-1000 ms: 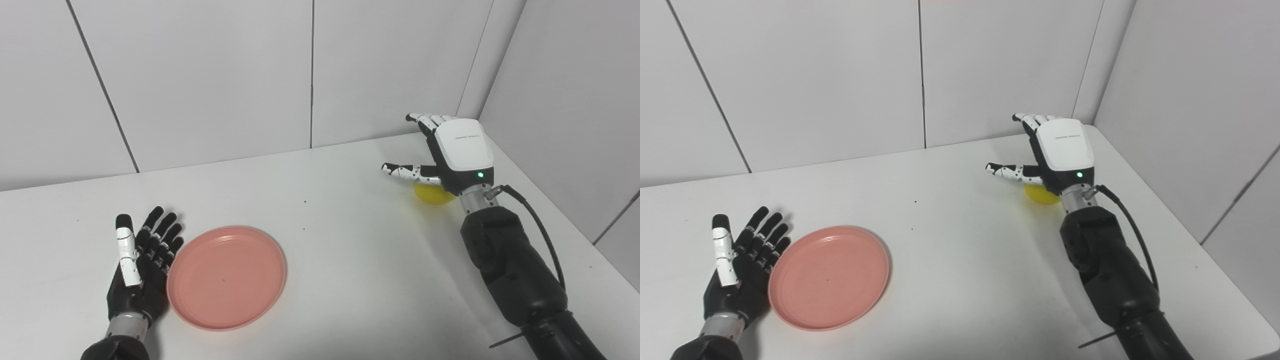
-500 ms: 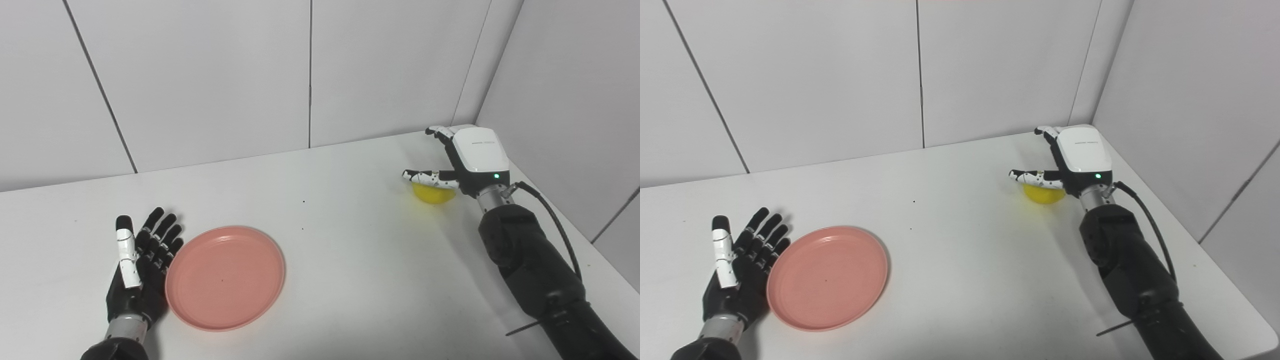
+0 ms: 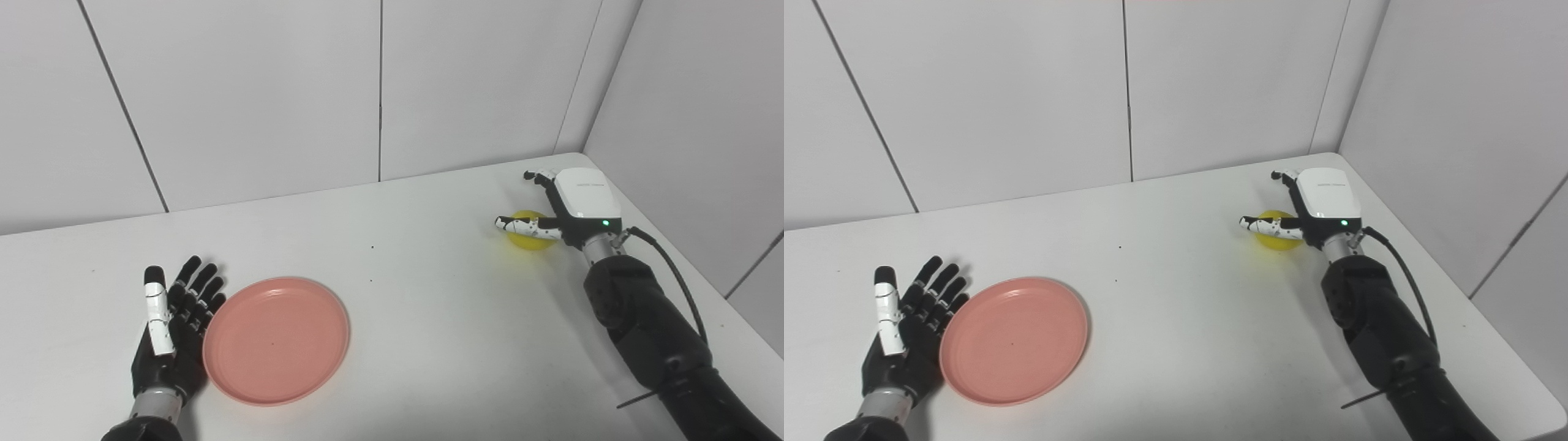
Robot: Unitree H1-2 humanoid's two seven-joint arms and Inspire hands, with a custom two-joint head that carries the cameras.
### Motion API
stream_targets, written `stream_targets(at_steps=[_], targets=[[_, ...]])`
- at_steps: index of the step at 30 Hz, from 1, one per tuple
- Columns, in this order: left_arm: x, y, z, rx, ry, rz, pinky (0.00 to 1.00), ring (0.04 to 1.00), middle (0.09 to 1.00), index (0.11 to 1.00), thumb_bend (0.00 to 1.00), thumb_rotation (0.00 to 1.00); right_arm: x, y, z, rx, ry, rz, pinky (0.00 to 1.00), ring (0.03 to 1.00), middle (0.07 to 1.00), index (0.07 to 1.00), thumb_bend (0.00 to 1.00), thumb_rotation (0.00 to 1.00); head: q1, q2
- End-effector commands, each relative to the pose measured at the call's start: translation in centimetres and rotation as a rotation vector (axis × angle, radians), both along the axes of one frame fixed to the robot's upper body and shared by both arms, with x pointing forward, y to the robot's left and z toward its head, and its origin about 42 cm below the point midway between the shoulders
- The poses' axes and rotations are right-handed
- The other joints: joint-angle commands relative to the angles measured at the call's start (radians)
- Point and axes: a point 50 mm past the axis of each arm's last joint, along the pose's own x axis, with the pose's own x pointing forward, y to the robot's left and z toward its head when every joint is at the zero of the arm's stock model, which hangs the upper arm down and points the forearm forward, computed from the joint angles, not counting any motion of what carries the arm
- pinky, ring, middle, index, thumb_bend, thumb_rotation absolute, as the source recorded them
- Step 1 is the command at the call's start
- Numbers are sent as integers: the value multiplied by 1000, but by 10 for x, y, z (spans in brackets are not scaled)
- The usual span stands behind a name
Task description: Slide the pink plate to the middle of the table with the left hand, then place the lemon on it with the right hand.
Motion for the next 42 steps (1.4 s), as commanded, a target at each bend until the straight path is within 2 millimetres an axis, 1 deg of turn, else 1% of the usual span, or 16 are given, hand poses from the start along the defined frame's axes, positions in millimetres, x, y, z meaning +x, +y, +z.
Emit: stream_targets(at_steps=[1,10,20,25,26,27,28,30,32,34,35,36,37,39,41,42], targets=[[-9,-1,-16,11,88,-7,978,939,916,901,703,972,8,-7,22,-23,-61,-9,503,644,712,736,866,887,1,-2],[-9,-1,-16,18,89,-8,968,932,911,897,704,976,6,1,-1,28,29,-15,560,688,742,758,868,879,6,6],[-9,-3,-14,16,88,-5,967,929,910,893,690,981,7,6,-11,34,97,-34,555,683,741,761,847,865,14,13],[-10,-3,-15,14,89,-5,968,930,910,897,689,984,6,4,-18,54,111,-50,520,650,718,740,845,821,17,20],[-10,-3,-14,13,89,-5,968,930,911,897,689,984,6,4,-19,58,113,-54,505,637,711,731,849,806,17,20],[-10,-3,-14,12,90,-3,967,929,910,896,688,981,5,3,-21,58,111,-57,474,599,684,706,838,760,17,20],[-10,-3,-14,12,90,0,966,929,909,896,688,980,5,3,-22,57,107,-60,468,592,679,701,835,751,17,22],[-10,-3,-14,11,92,4,960,924,904,889,685,973,5,3,-24,55,98,-63,434,546,640,662,817,694,17,22],[-10,-3,-14,11,91,1,960,923,904,887,685,973,5,2,-28,59,88,-65,397,492,586,613,779,612,17,22],[-10,-3,-14,14,90,-1,962,924,906,889,686,976,6,1,-31,67,87,-64,348,427,517,559,722,536,16,26],[-10,-2,-14,16,89,-2,962,925,908,891,687,980,7,0,-33,72,89,-63,293,357,441,502,658,485,16,26],[-10,-2,-14,15,89,-3,962,925,908,891,687,981,7,0,-33,72,91,-59,288,350,434,496,652,480,16,27],[-10,-2,-14,15,89,-3,963,925,908,892,685,981,7,0,-34,72,92,-56,297,366,447,523,607,457,16,27],[-10,-2,-14,14,88,-6,965,927,908,897,682,982,8,-1,-36,67,110,-59,308,380,455,538,550,447,17,28],[-10,-2,-14,18,87,-5,959,923,904,890,677,987,7,-2,-37,60,130,-73,344,425,493,555,527,474,17,31],[-9,-2,-13,20,88,-3,956,921,903,889,676,989,7,-1,-37,60,140,-80,401,494,552,588,523,491,17,31]])
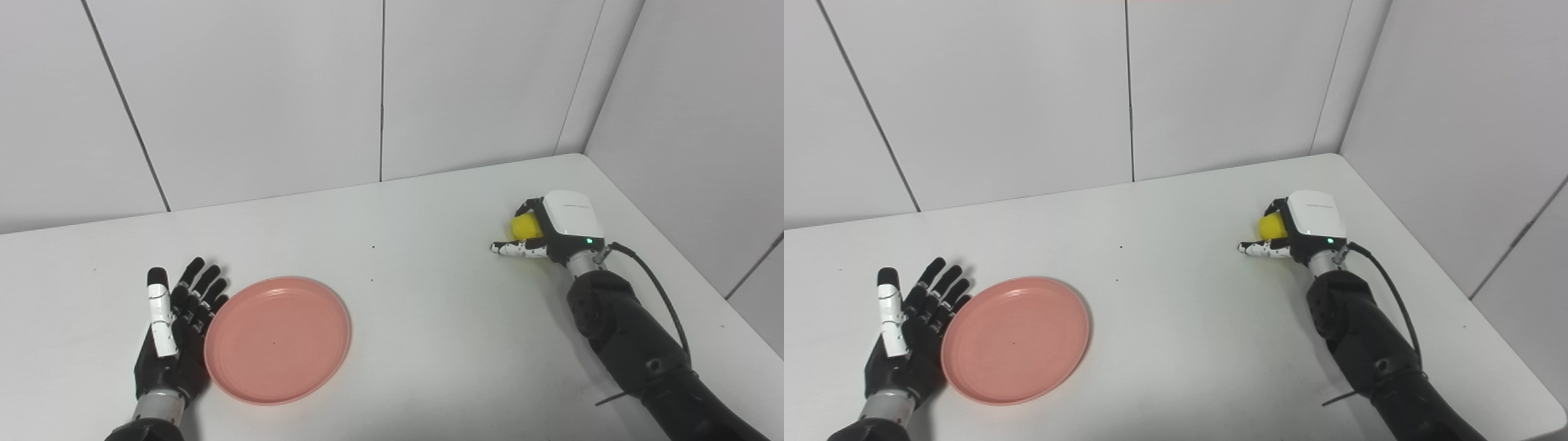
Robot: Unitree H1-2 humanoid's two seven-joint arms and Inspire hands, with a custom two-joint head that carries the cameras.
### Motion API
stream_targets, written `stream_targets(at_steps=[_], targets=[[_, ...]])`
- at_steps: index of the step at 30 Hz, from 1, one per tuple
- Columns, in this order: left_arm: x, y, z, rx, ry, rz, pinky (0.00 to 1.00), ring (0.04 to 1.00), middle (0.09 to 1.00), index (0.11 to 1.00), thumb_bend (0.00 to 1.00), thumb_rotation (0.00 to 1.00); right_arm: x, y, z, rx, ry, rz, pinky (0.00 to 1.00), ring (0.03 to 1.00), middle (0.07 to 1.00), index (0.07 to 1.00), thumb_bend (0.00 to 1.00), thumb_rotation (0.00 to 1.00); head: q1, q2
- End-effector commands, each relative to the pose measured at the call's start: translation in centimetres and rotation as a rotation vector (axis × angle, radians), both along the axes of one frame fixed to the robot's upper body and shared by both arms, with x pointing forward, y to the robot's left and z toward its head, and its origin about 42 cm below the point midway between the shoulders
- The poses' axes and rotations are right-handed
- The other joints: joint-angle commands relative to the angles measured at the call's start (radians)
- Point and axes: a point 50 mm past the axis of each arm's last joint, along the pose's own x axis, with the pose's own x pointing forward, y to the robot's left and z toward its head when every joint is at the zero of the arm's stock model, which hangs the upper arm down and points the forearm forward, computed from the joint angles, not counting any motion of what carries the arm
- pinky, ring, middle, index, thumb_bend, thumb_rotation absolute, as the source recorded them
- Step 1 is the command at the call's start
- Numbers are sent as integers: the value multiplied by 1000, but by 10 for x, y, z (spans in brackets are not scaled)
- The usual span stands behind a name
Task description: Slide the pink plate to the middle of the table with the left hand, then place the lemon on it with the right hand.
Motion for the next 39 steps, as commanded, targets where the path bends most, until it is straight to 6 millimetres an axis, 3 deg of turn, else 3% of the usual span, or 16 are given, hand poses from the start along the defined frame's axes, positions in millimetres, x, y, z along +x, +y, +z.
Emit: stream_targets(at_steps=[1,9,11,15,17,22,26,29,39], targets=[[-6,1,-13,12,82,-1,955,920,903,889,676,989,-2,-10,-1,-24,61,-38,410,504,561,593,522,492,0,2],[-5,1,-11,7,77,-11,960,923,906,897,673,989,-3,-12,-3,9,88,-38,461,550,604,627,514,432,-1,4],[-4,0,-11,9,77,-13,967,926,907,899,673,989,-3,-12,-2,9,88,-35,431,518,580,612,513,450,-2,3],[-4,-1,-11,7,78,-18,962,924,908,897,668,994,-2,-9,4,4,72,-14,464,562,617,635,530,500,-2,2],[-4,-1,-11,7,79,-19,964,926,908,897,667,997,-1,-8,9,-3,59,14,407,494,559,595,517,476,1,1],[-4,-2,-11,7,78,-20,959,921,907,896,649,1000,1,0,28,-11,8,64,364,447,520,570,527,447,9,2],[-6,-5,-10,6,76,-16,950,915,901,891,644,994,3,6,49,-10,-43,121,247,305,376,460,523,413,12,5],[-7,-6,-10,5,76,-17,950,916,903,895,645,998,3,10,60,-31,-91,179,200,253,319,391,528,385,16,5],[-10,-14,-12,-4,84,-23,937,918,907,899,670,971,4,37,99,-52,-158,286,117,163,226,281,511,421,64,5]])
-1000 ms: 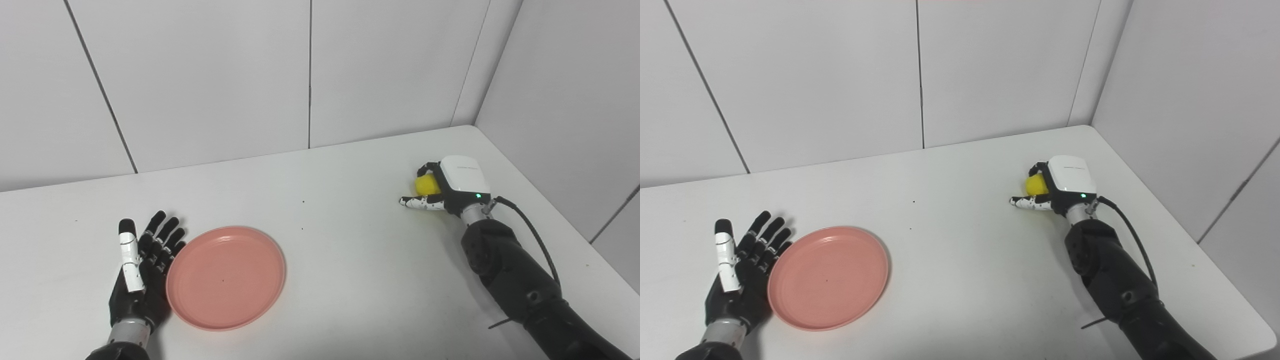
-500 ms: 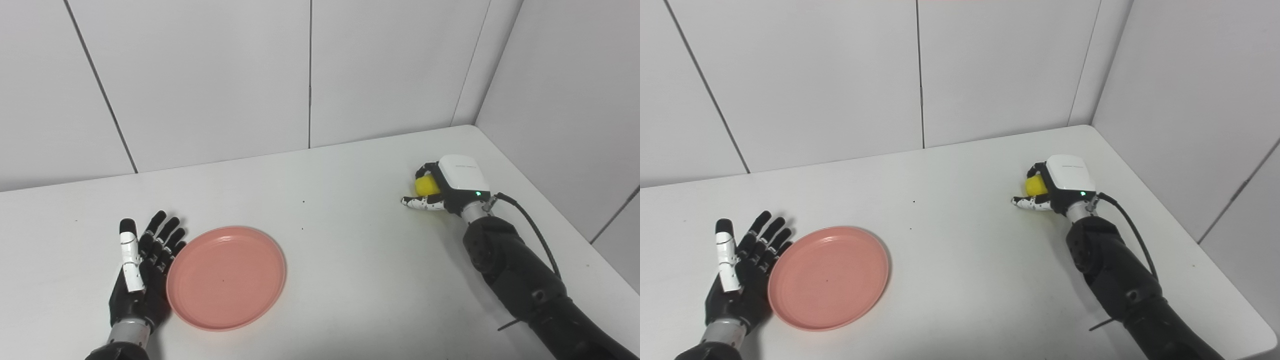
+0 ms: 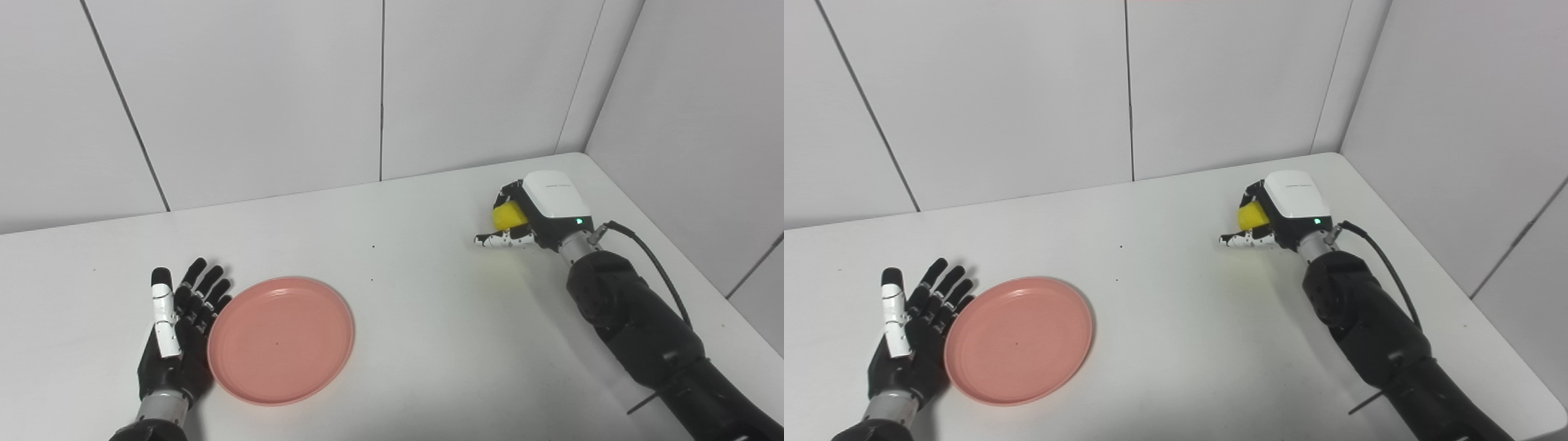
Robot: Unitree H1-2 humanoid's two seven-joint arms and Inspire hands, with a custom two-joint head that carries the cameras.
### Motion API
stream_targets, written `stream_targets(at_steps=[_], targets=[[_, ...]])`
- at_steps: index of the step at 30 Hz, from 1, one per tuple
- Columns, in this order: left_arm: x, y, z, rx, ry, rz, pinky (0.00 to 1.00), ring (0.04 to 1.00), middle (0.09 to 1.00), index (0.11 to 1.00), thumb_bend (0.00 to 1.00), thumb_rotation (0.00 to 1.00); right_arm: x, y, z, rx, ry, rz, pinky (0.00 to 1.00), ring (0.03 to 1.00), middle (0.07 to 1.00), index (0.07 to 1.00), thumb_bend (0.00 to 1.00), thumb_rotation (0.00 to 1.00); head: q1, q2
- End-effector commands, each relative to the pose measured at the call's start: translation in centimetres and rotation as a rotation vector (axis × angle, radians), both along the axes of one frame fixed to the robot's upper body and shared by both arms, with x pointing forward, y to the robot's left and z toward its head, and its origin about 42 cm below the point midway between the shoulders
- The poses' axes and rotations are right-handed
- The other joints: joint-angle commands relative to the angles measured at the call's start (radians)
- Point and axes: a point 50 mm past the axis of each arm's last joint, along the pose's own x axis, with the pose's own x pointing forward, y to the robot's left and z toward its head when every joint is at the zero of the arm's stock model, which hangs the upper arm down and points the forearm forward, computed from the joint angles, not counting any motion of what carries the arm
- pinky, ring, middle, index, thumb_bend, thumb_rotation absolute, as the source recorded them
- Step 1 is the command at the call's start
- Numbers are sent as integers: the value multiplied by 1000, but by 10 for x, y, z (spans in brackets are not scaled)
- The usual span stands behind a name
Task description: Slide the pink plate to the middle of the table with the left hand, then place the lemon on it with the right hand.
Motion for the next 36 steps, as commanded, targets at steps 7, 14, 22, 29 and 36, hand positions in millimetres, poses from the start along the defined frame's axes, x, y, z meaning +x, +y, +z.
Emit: stream_targets(at_steps=[7,14,22,29,36], targets=[[-10,-17,-12,12,82,-17,931,919,910,899,676,962,8,23,58,-40,-160,114,145,196,266,338,506,392,65,1],[-15,-30,-10,21,82,-16,927,921,906,898,665,985,10,47,78,-53,-174,195,156,209,284,367,497,441,129,2],[-18,-41,-9,17,85,-15,914,923,904,893,666,978,12,74,86,-51,-173,277,153,205,280,369,503,436,192,6],[-19,-52,-10,8,91,-18,902,917,904,889,678,968,8,99,80,-48,-165,380,169,223,301,383,496,419,252,8],[-20,-62,-11,24,91,-10,885,901,891,871,685,965,0,127,81,-42,-149,483,203,266,351,430,500,406,304,7]])
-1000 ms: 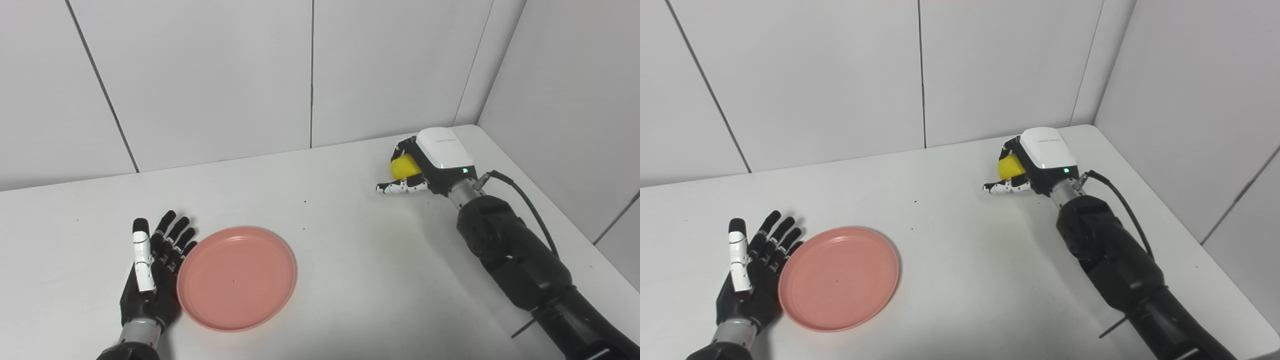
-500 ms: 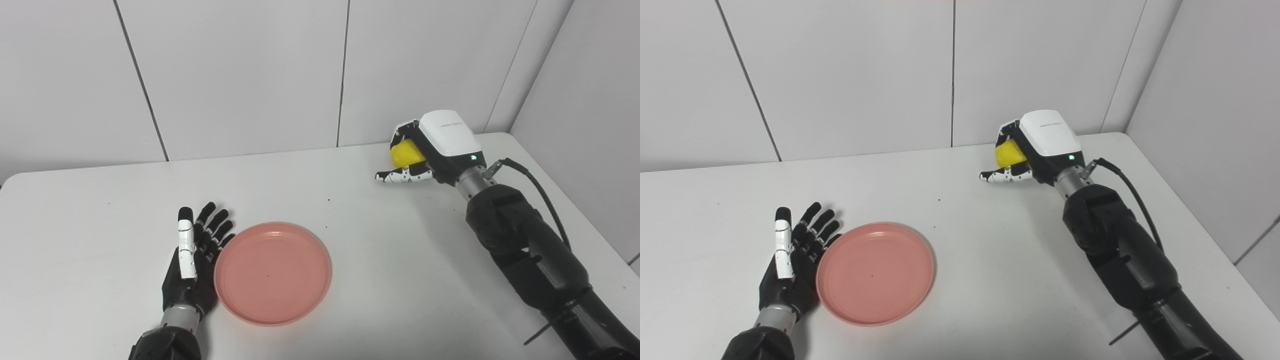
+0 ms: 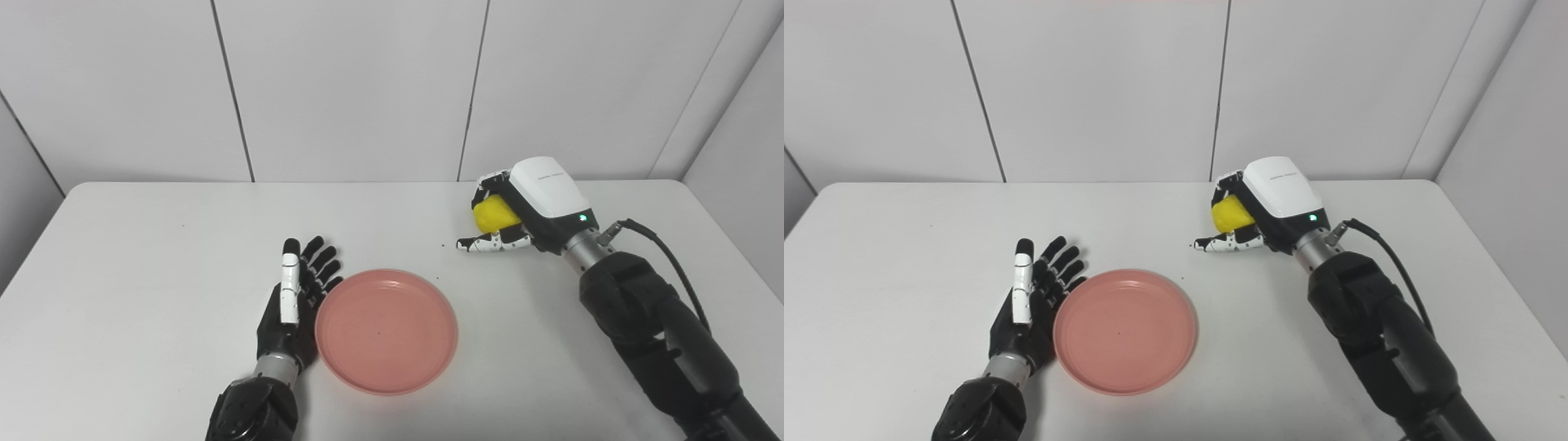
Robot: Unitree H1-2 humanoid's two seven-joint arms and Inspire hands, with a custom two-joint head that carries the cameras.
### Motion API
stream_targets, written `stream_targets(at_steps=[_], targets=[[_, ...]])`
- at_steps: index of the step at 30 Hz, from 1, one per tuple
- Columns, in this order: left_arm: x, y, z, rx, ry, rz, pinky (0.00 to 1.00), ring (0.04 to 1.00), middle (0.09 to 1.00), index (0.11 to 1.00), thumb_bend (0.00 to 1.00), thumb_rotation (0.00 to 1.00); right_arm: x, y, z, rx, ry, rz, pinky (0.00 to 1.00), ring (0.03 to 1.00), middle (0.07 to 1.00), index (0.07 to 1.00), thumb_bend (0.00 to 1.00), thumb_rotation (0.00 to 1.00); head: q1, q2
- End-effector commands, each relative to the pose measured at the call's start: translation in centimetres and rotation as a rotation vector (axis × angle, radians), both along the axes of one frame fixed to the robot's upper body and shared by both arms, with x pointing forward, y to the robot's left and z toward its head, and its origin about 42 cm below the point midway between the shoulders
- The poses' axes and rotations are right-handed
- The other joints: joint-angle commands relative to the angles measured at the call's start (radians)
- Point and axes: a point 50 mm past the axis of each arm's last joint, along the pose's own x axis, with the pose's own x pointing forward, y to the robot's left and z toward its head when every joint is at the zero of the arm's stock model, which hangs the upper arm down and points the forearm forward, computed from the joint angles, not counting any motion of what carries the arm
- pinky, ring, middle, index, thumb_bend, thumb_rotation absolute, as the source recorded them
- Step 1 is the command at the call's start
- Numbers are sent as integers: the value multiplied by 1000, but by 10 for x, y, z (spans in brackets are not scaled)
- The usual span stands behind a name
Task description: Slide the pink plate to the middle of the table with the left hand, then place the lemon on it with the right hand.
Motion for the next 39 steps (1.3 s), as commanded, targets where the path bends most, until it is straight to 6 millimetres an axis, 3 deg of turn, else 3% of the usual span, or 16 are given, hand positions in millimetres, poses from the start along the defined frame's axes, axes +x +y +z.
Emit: stream_targets(at_steps=[1,12,17,20,24,29,33,37,39], targets=[[-6,-9,-12,8,77,-3,884,900,890,870,684,966,1,13,29,-4,-91,75,204,267,353,430,504,418,12,2],[-7,-14,-12,27,80,-2,890,881,879,868,681,980,-9,49,31,8,-54,196,221,289,373,497,498,443,39,4],[-7,-14,-12,29,81,-1,912,890,887,879,685,988,-13,66,28,36,-42,249,198,262,339,432,510,439,58,8],[-6,-15,-12,42,81,1,913,886,882,876,689,994,-19,75,22,22,-37,277,204,269,348,439,508,472,68,9],[-5,-15,-12,53,81,2,910,880,872,868,697,998,-27,81,15,9,-12,314,197,259,338,423,500,532,70,11],[-5,-16,-12,60,81,-2,926,879,871,867,698,1000,-33,85,5,-3,14,348,205,266,344,432,500,499,86,11],[-5,-17,-12,66,79,-3,935,883,875,875,695,1000,-38,91,-3,-23,38,371,212,275,351,453,504,543,91,12],[-4,-18,-11,60,80,3,921,877,880,868,683,1000,-39,96,-11,-21,61,393,213,274,352,454,498,427,91,15],[-4,-17,-11,61,80,2,917,875,880,866,682,1000,-40,97,-15,-24,69,405,212,272,350,452,498,421,91,17]])
